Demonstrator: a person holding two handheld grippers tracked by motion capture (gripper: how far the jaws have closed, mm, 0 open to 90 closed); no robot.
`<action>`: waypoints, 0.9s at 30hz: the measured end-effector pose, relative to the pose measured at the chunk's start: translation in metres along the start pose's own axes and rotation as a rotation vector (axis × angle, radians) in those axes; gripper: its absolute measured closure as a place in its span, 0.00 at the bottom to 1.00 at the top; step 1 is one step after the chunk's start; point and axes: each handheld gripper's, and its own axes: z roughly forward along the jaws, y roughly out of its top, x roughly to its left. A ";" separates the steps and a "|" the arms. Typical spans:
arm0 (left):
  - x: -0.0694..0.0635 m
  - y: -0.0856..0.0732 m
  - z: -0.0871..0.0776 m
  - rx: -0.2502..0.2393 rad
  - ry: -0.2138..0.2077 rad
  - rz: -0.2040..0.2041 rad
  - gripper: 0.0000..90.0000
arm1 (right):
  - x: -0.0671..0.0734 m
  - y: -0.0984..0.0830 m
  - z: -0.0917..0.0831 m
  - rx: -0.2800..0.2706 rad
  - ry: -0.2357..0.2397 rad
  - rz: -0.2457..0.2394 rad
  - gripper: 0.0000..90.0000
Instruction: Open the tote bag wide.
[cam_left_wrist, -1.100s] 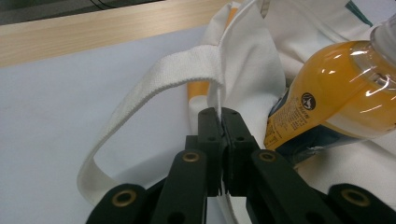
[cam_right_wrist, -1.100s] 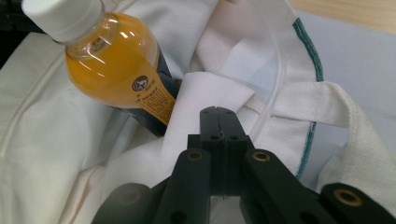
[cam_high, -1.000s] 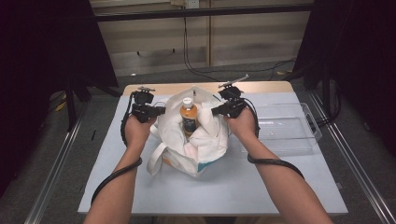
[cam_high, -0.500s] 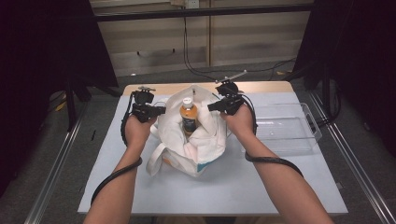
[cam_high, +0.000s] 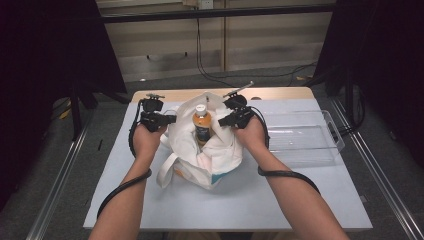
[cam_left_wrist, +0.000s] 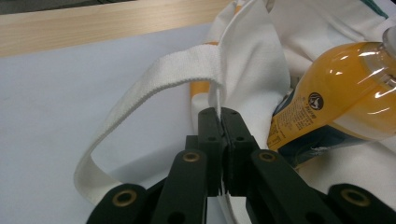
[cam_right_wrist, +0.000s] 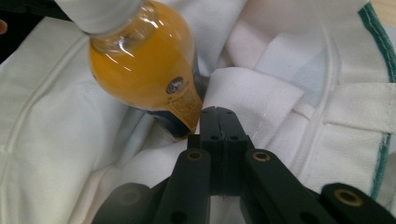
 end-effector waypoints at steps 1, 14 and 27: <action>0.001 -0.001 0.001 -0.004 0.003 -0.001 0.98 | -0.001 -0.001 0.001 0.002 0.002 0.000 1.00; 0.010 -0.009 0.010 0.018 0.021 -0.011 0.98 | -0.012 -0.010 0.012 0.027 -0.032 0.054 1.00; 0.013 -0.017 0.021 0.044 0.046 -0.014 0.98 | -0.020 -0.019 0.019 0.040 -0.041 0.064 1.00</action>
